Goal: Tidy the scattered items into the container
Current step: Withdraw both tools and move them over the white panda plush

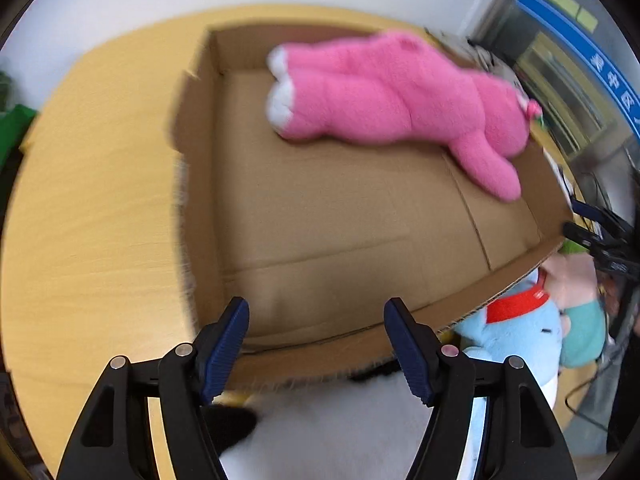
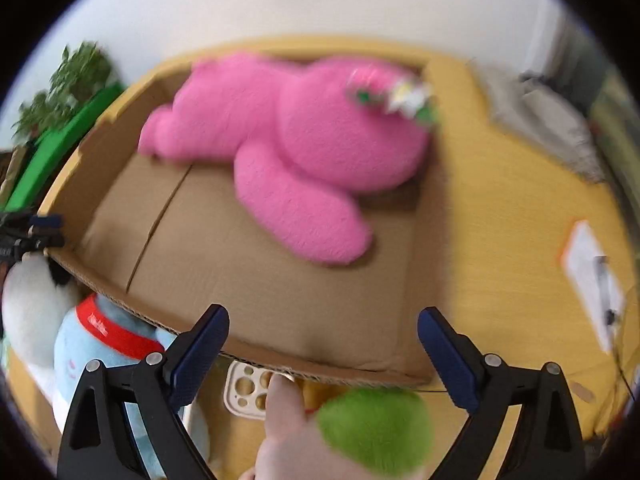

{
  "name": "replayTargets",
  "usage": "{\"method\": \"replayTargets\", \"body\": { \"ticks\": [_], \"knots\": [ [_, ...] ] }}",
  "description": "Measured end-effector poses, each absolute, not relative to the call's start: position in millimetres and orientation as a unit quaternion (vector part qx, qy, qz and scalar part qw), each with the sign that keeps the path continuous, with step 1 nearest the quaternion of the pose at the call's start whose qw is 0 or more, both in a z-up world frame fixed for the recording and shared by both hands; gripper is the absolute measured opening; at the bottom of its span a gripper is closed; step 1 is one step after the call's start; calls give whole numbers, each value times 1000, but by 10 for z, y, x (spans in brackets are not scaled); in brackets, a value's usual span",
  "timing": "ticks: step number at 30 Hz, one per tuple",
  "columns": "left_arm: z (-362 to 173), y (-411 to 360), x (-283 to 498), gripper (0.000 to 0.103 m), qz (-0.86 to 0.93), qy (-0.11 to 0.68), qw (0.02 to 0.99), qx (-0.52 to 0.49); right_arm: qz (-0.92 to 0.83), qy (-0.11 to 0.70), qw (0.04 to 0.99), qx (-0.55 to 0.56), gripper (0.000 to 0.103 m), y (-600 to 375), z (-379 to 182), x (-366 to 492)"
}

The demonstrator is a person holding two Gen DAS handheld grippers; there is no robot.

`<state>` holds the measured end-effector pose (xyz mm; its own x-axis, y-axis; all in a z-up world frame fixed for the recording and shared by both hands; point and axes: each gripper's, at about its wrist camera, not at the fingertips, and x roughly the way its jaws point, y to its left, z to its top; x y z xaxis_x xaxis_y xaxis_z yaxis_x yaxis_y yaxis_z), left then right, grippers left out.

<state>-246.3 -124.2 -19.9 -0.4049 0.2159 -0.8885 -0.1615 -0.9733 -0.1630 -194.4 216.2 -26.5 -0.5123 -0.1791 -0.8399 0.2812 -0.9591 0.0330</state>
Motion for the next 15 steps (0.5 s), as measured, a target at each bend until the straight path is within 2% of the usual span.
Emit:
{"method": "replayTargets", "body": {
  "ticks": [2,4,8,15],
  "knots": [
    [128,-1240,-2219,81,868,-24,95,-487,-892,31,155,423,99,2155,96,-1676],
    [441,-1206,-1953,102,896,-19,84,-436,-911,11,172,375,103,2133,391,-1380],
    [887,-885,-1316,103,930,-8,90,-355,-927,-2,195,320,103,1921,684,-852],
    [914,-243,-718,103,949,57,50,-306,-945,4,135,297,103,1823,682,-296]
  ]
}}
